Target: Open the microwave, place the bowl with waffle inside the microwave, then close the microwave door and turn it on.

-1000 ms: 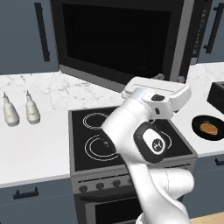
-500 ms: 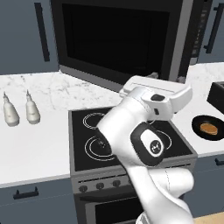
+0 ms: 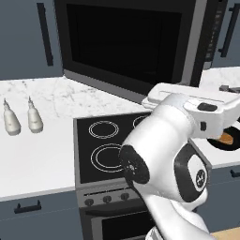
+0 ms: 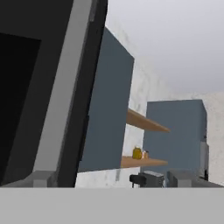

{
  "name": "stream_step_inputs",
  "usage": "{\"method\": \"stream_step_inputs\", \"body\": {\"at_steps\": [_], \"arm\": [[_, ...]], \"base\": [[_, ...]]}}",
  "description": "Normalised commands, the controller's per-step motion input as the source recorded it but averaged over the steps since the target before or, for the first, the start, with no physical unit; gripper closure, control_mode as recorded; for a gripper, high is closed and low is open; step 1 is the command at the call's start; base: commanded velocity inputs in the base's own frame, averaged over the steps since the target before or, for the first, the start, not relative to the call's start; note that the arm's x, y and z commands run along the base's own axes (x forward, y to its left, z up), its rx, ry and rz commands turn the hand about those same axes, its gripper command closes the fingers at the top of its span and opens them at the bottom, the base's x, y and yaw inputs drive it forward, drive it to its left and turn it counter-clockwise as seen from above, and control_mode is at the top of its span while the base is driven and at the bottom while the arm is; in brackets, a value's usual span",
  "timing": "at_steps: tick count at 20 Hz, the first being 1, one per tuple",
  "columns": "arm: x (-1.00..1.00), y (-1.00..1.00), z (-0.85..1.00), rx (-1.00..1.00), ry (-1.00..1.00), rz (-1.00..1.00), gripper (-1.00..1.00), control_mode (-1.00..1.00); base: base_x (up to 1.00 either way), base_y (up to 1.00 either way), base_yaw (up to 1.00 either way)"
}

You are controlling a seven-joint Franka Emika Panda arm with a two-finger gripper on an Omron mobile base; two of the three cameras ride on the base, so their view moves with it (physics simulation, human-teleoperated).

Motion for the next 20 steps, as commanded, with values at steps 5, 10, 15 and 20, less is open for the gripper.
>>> {"method": "stream_step_inputs", "body": {"at_steps": [5,10,15,20], "arm": [[-0.08,-0.19,-0.16,0.22,0.39,0.61,-1.0,-1.0],[0.0,-0.3,-0.25,0.34,0.4,0.58,-1.0,-1.0],[0.45,-0.62,-0.37,0.37,0.15,0.48,-1.0,-1.0],[0.46,-0.38,-0.36,0.34,0.11,0.6,-1.0,-1.0]], "base": [[0.0,0.0,0.0],[0.0,0.0,0.0],[0.0,0.0,0.0],[0.0,0.0,0.0]]}}
